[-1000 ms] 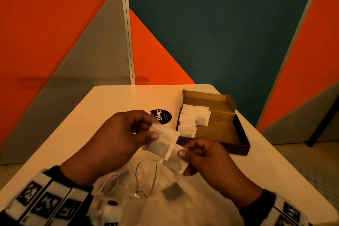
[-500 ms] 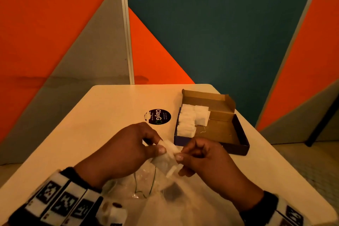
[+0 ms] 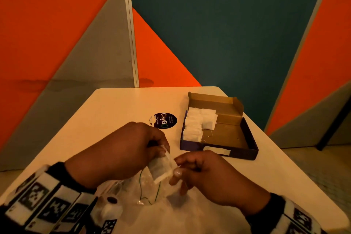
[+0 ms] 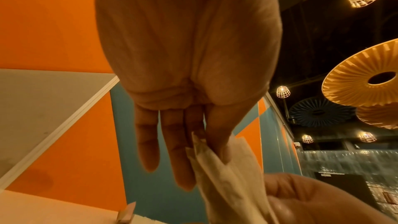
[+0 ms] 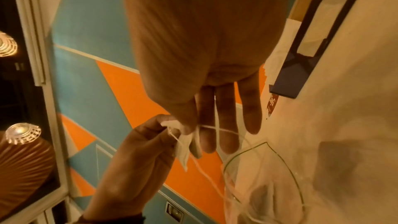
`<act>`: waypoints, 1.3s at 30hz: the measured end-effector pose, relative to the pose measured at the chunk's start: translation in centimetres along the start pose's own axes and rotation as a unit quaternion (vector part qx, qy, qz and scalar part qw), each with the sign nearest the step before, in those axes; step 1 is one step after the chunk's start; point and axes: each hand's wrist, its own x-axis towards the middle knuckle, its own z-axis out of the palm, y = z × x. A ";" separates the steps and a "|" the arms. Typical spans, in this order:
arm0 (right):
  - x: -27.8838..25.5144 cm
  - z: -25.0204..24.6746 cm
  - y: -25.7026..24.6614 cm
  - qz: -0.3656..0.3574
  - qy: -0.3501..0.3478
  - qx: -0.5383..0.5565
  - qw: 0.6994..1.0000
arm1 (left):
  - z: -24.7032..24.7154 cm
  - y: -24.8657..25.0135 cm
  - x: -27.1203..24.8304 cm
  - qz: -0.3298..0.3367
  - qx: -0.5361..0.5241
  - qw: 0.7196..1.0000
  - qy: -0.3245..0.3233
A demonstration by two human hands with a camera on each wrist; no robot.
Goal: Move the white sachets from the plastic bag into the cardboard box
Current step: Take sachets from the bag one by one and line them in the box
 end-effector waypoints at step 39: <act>-1.5 0.6 -1.2 -0.102 0.154 0.088 0.979 | 5.8 0.0 -1.4 -0.078 -0.523 0.843 0.095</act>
